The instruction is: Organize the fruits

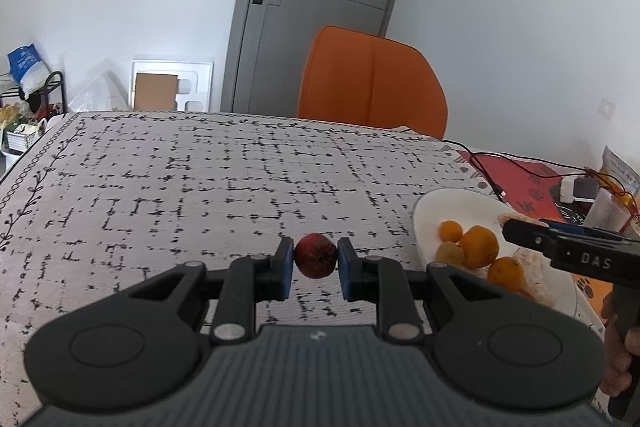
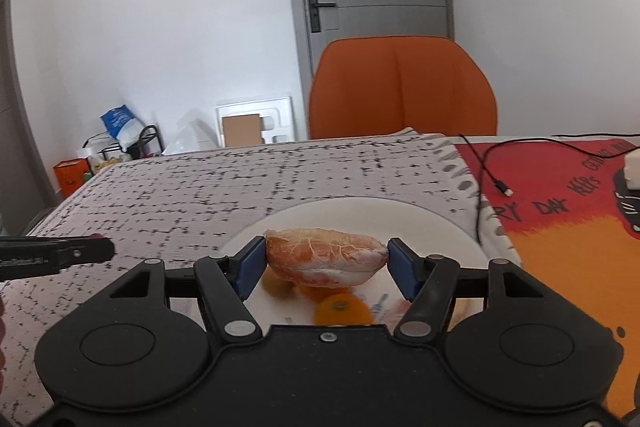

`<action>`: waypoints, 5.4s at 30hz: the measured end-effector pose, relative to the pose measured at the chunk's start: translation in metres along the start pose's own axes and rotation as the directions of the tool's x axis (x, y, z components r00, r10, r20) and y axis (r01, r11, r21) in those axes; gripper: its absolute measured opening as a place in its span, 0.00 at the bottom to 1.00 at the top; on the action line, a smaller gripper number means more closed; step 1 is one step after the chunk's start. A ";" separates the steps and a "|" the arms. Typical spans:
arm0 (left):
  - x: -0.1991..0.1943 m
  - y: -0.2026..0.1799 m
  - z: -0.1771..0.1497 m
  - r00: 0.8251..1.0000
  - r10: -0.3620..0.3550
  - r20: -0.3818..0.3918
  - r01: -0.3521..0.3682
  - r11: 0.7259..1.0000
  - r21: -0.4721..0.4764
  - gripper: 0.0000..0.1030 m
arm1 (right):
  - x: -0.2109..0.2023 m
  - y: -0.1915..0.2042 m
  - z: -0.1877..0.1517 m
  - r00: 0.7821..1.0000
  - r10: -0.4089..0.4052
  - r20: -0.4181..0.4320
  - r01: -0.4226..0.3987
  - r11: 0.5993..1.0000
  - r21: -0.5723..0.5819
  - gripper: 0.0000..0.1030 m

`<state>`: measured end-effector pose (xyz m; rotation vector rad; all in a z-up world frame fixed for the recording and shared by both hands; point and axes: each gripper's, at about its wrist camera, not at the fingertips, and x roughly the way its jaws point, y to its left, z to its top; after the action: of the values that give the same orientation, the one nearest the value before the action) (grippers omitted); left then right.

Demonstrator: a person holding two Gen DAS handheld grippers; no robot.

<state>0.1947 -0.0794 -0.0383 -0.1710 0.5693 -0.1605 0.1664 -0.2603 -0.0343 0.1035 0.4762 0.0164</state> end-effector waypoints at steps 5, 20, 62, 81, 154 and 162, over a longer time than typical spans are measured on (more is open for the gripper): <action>0.003 -0.006 0.002 1.000 0.000 -0.002 0.000 1.000 0.012 0.21 | 0.004 -0.015 -0.002 1.000 -0.029 -0.003 0.029 0.999 0.023 0.61; 0.015 -0.037 0.008 0.999 -0.035 -0.004 0.035 0.997 0.073 0.21 | -0.007 -0.040 -0.006 0.998 -0.050 0.035 0.049 0.998 0.039 0.78; -0.016 -0.043 0.000 1.000 -0.010 0.001 0.010 0.998 0.065 0.82 | -0.055 -0.027 -0.041 0.999 -0.025 0.021 0.022 0.990 0.140 0.98; -0.074 -0.016 -0.011 0.997 0.068 0.041 -0.069 0.997 0.031 0.99 | -0.089 0.000 -0.039 0.998 0.025 0.051 -0.032 0.991 0.131 1.00; -0.161 0.018 -0.052 0.987 0.160 0.017 -0.160 0.984 0.078 1.00 | -0.137 0.049 -0.055 0.993 0.117 -0.026 -0.115 0.992 0.060 1.00; -0.161 0.019 -0.052 0.987 0.160 0.018 -0.161 0.984 0.078 1.00 | -0.137 0.049 -0.055 0.993 0.115 -0.027 -0.113 0.992 0.060 1.00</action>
<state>0.0343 -0.0353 -0.0019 -0.0484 0.5613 -0.0254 0.0196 -0.2120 -0.0153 0.1882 0.5004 0.1164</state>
